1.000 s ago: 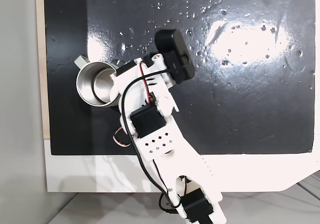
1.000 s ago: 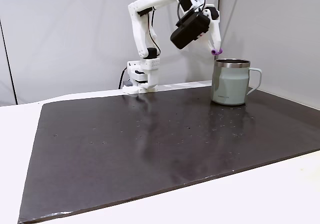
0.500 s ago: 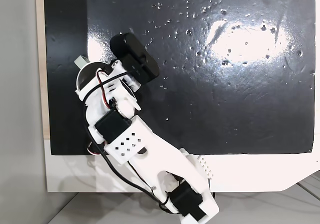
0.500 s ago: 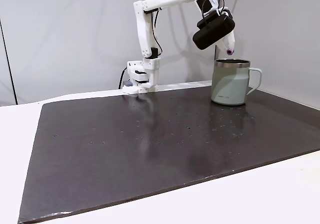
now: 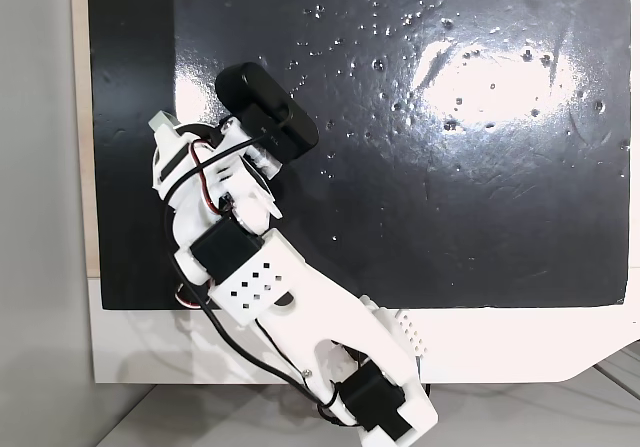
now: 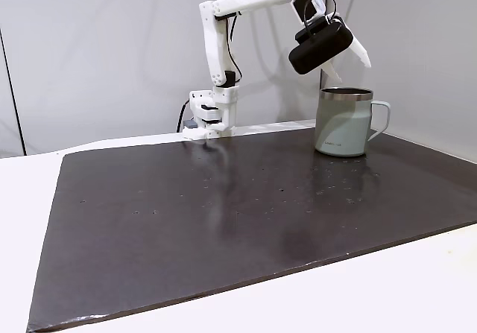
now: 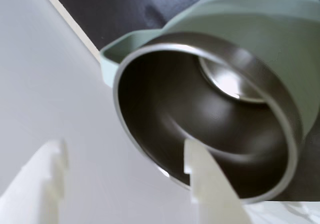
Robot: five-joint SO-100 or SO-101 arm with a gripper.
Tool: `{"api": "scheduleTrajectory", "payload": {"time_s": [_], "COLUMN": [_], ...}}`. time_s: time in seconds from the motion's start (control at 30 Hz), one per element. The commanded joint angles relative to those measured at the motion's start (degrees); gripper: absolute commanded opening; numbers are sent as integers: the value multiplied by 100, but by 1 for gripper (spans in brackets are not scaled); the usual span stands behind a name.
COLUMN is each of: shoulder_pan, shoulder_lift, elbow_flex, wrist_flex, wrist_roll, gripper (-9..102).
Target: Grasp a pengrip and put it in the cup.
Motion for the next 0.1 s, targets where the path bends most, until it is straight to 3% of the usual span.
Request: {"api": "scheduleTrajectory", "payload": {"time_s": [0.0,0.07], "shoulder_pan": [-53,-53], "shoulder_lift": [114,114], "elbow_flex": [-26,-26], "wrist_flex": [-237,-237], "wrist_roll": [-70,-70], "gripper": [29,29]}}
